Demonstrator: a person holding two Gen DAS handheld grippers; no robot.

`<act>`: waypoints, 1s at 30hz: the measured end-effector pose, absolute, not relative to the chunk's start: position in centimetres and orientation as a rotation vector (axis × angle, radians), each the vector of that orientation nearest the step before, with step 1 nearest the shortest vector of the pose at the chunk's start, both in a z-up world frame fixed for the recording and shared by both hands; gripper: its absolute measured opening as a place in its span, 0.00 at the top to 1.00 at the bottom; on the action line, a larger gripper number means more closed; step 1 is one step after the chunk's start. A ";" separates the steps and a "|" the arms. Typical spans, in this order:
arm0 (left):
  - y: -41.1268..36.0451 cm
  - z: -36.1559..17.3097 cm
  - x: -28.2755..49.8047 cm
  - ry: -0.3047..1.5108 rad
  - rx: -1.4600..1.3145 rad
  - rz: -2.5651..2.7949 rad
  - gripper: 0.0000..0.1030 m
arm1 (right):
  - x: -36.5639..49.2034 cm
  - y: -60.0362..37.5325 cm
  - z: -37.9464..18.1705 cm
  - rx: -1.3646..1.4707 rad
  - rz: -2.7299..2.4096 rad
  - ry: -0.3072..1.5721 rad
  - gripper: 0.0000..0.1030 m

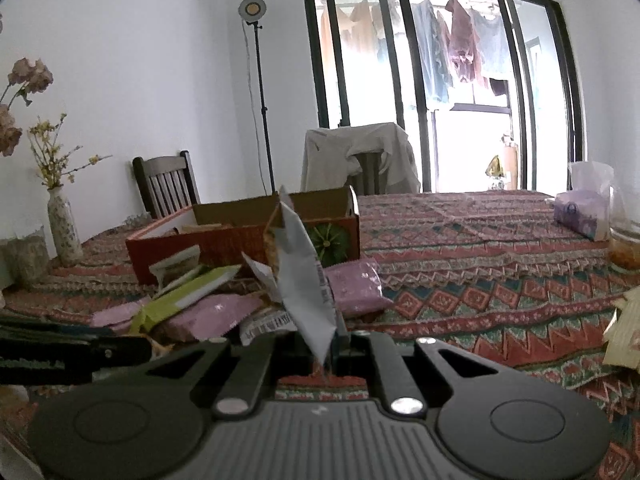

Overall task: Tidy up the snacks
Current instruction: 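Carry both packets over the box, lower them in and open both tools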

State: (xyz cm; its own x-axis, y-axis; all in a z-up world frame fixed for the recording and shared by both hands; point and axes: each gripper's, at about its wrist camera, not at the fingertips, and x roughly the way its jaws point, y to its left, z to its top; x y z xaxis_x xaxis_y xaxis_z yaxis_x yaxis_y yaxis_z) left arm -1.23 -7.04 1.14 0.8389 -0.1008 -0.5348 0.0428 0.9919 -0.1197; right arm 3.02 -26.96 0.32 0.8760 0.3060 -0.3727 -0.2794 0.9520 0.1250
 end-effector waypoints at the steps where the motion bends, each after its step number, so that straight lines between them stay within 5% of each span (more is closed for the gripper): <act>1: -6.9 1.4 -1.3 0.562 -0.105 -0.075 0.57 | 3.0 -26.9 0.6 0.064 0.307 0.392 0.92; 30: 0.2 7.7 13.6 0.434 -0.193 0.011 0.57 | 18.0 -19.9 7.3 0.061 0.310 0.323 0.92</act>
